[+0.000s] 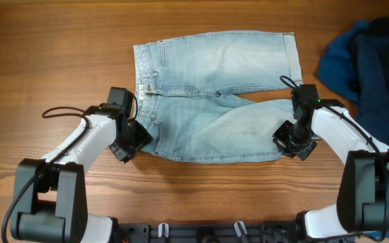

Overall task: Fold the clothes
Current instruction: 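Grasp the lower left corner of the shorts with the left gripper, then lift the bottom edge with both grippers and fold it up onto the top edge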

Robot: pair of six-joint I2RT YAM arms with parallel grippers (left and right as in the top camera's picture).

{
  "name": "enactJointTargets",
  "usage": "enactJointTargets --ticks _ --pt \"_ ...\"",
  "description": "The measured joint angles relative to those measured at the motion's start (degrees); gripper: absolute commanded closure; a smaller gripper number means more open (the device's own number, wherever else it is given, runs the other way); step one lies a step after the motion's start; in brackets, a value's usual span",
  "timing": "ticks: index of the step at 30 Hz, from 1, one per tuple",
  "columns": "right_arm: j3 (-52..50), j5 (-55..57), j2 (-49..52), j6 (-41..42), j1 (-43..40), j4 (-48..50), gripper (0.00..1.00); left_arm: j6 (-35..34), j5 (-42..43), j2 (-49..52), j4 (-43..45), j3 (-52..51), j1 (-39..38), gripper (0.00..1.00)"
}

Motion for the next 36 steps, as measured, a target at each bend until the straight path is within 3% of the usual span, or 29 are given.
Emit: enactJointTargets --ticks 1,2,3,9,13,23,28,36 --pt "0.00 0.00 0.00 0.00 0.00 0.00 0.94 0.07 -0.02 0.00 -0.48 -0.02 0.00 0.60" --pt "0.00 0.00 0.00 0.00 0.00 0.00 0.96 0.15 -0.07 0.00 -0.39 -0.04 0.00 0.85" --pt "0.02 -0.02 0.00 0.00 0.00 0.02 0.96 0.00 -0.26 0.00 -0.02 -0.04 0.00 0.96" --pt "0.02 0.00 0.00 0.00 0.00 -0.37 0.96 0.04 -0.44 0.00 0.46 -0.02 0.00 0.96" --pt "0.02 1.11 -1.03 -0.02 0.00 -4.85 0.96 0.22 -0.37 -0.68 -4.28 0.00 -0.04 0.96" --pt "1.11 2.19 -21.14 -2.16 0.02 -15.78 0.96 0.87 -0.68 -16.11 -15.74 0.00 -0.11 0.96" --pt "10.88 2.12 -23.56 -5.42 0.07 -21.79 0.96 1.11 -0.44 -19.21 -20.92 1.68 -0.11 0.96" --pt "25.42 1.88 -16.31 -9.14 0.17 -16.87 0.96 1.14 -5.86 -19.52 -17.99 13.79 -0.52 0.96"
